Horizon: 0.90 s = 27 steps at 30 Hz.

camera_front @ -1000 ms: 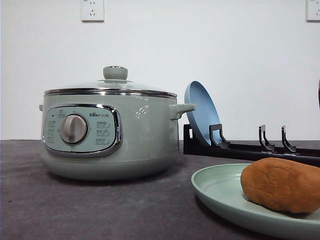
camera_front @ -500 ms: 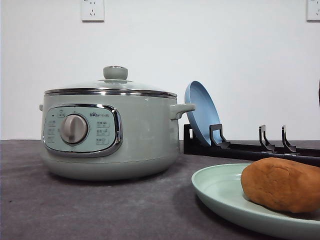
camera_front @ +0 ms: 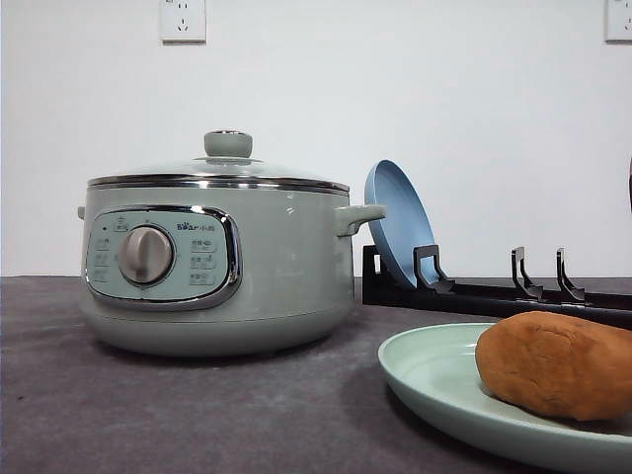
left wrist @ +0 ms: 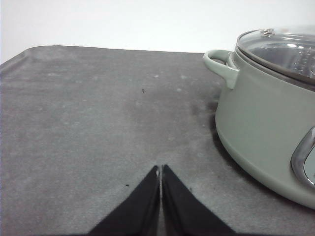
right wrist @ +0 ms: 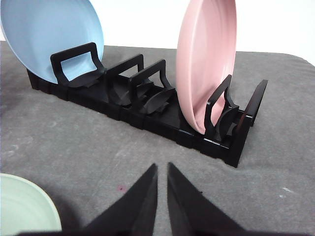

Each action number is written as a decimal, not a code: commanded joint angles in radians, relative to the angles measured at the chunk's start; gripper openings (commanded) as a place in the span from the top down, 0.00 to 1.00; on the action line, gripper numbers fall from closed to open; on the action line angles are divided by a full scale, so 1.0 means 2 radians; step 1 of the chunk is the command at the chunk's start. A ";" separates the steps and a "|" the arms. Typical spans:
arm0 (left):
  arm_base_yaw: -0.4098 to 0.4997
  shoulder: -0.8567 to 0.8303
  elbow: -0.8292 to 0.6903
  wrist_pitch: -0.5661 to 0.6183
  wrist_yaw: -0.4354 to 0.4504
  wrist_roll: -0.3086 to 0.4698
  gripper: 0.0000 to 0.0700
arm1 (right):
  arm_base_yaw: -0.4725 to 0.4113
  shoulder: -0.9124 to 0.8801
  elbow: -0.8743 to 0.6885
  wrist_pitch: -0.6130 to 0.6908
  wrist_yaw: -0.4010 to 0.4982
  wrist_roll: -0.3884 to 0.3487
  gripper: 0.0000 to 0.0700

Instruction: Transfer potato from steamer to green plate

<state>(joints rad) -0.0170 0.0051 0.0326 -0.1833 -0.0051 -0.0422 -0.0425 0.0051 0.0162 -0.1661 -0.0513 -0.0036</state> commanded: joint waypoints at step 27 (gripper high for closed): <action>0.000 -0.001 -0.010 -0.003 -0.002 0.005 1.00 | -0.001 -0.001 -0.002 0.005 0.000 -0.004 0.97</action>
<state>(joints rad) -0.0170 0.0051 0.0326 -0.1832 -0.0051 -0.0422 -0.0425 0.0051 0.0162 -0.1661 -0.0513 -0.0036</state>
